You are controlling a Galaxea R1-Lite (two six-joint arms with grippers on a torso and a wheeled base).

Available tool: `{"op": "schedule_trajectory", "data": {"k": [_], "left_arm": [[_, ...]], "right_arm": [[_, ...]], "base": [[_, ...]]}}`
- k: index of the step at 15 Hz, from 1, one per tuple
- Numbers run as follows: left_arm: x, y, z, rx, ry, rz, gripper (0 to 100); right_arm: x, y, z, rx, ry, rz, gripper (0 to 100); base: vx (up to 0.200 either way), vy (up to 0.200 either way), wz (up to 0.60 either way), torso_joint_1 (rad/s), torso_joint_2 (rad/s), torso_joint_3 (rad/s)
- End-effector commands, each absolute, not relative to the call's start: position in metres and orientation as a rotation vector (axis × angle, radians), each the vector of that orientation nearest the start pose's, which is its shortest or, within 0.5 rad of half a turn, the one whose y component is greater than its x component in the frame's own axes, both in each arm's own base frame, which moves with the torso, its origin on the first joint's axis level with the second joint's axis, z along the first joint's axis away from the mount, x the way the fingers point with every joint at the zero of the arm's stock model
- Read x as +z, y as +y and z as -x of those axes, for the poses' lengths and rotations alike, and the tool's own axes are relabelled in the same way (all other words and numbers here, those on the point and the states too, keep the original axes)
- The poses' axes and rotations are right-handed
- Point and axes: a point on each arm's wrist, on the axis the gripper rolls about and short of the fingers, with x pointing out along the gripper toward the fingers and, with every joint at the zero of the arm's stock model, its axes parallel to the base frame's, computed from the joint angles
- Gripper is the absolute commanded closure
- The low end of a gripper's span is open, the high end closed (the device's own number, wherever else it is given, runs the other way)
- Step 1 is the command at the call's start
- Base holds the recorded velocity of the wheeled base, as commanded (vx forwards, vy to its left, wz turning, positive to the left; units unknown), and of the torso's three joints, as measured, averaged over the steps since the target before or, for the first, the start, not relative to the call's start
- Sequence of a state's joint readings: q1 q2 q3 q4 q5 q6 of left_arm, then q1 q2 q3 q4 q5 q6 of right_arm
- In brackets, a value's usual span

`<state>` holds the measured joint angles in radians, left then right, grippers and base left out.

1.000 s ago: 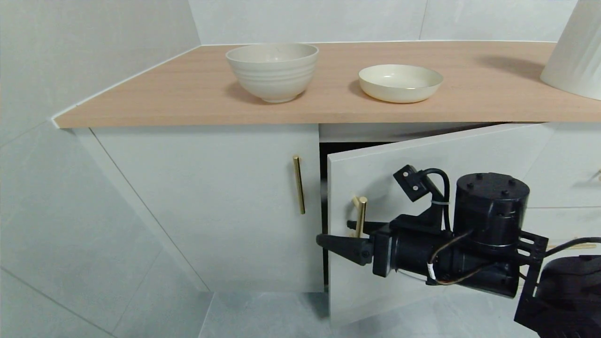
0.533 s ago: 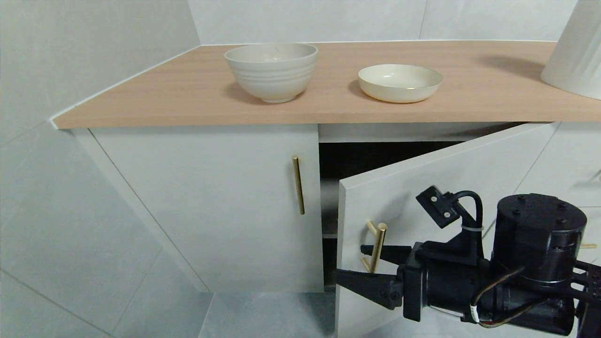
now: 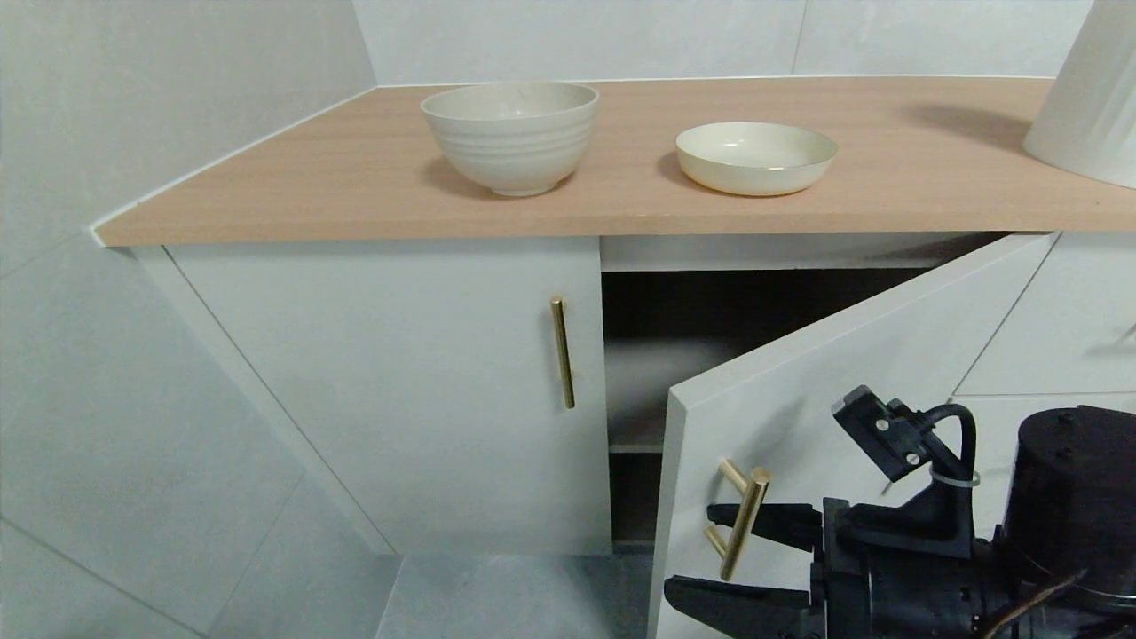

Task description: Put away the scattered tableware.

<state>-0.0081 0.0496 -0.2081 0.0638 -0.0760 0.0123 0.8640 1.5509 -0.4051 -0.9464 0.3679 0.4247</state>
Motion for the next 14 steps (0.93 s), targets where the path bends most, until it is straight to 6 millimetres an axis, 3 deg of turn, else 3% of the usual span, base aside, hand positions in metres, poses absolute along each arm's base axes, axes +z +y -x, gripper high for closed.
{"op": "schedule_trajectory", "data": {"k": [1,3,4,5,8,10,14], "left_arm": [[0.2,-0.004,0.02,-0.242,-0.032,-0.018,0],[0.224,-0.007,-0.001,-0.345,0.023,-0.007,0],[0.234,-0.009,-0.03,-0.414,0.126,0.025,0],[0.234,-0.01,-0.043,-0.439,0.173,0.036,0],[0.221,-0.029,-0.117,-0.634,0.389,0.124,0],[0.22,-0.054,-0.14,-0.746,0.418,0.224,0],[0.208,-0.088,-0.171,-0.859,0.433,0.244,0]], "right_arm": [[0.156,0.178,-0.139,1.179,0.451,-0.322,0],[0.158,0.177,-0.136,1.187,0.441,-0.324,0],[0.158,0.176,-0.136,1.186,0.442,-0.324,0],[0.157,0.176,-0.136,1.185,0.446,-0.324,0],[0.157,0.176,-0.136,1.186,0.445,-0.32,0],[0.158,0.174,-0.135,1.187,0.439,-0.321,0],[0.159,0.173,-0.133,1.191,0.431,-0.32,0]], "base": [[0.0,0.0,0.0,0.0,0.0,0.0],[0.0,0.0,0.0,0.0,0.0,0.0],[0.0,0.0,0.0,0.0,0.0,0.0],[0.0,0.0,0.0,0.0,0.0,0.0],[0.0,0.0,0.0,0.0,0.0,0.0],[0.0,0.0,0.0,0.0,0.0,0.0],[0.0,0.0,0.0,0.0,0.0,0.0]]}}
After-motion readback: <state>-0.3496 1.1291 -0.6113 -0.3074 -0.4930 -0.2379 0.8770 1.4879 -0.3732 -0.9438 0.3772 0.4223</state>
